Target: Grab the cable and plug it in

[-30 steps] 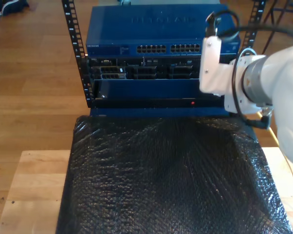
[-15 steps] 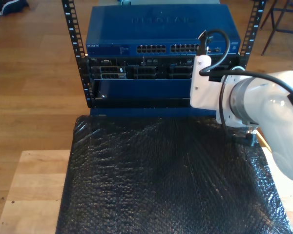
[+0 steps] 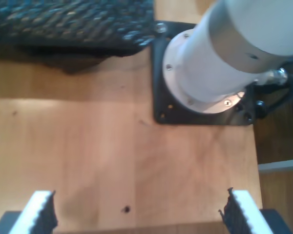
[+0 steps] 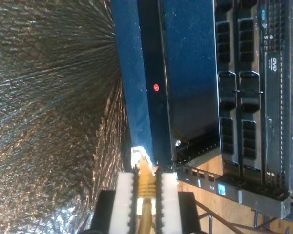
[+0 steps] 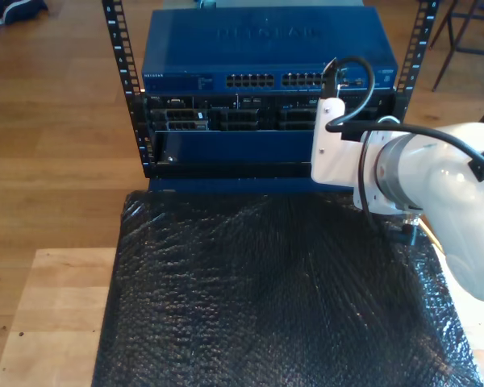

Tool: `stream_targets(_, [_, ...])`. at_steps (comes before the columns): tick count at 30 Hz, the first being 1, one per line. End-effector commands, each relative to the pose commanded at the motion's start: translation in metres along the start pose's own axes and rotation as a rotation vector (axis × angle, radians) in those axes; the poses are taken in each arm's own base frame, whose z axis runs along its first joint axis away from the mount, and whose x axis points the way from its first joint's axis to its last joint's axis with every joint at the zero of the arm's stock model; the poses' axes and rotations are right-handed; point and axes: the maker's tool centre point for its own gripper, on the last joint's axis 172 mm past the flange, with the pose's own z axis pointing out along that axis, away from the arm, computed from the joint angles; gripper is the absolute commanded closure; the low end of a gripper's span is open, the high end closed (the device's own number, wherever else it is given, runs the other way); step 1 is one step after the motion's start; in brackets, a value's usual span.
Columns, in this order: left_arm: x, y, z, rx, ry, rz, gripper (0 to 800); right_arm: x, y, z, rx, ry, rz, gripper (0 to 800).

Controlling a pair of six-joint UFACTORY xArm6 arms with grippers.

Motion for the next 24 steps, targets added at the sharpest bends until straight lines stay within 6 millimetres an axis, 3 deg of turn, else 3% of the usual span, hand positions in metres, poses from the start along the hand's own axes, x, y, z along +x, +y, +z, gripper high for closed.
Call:
stream_targets(10, [0.007, 0.05, 0.045, -0.023, 0.052, 0.093, 1, -0.001, -0.006, 0.006, 0.016, -0.005, -0.001, 799])
stream_targets(14, [0.011, 0.059, 0.065, -0.022, 0.085, 0.103, 2, -0.001, -0.006, 0.006, 0.018, -0.006, -0.001, 799])
stream_targets(18, [0.007, 0.06, 0.068, -0.019, 0.076, 0.101, 1, -0.002, -0.008, 0.007, 0.021, -0.006, 0.0, 799])
stream_targets(21, [0.009, 0.066, 0.082, -0.043, 0.095, 0.107, 2, -0.002, -0.008, 0.007, 0.021, -0.006, 0.002, 799])
stream_targets(24, [0.0, 0.071, 0.093, -0.058, 0.069, 0.117, 1, -0.002, -0.008, 0.007, 0.021, -0.006, 0.002, 799])
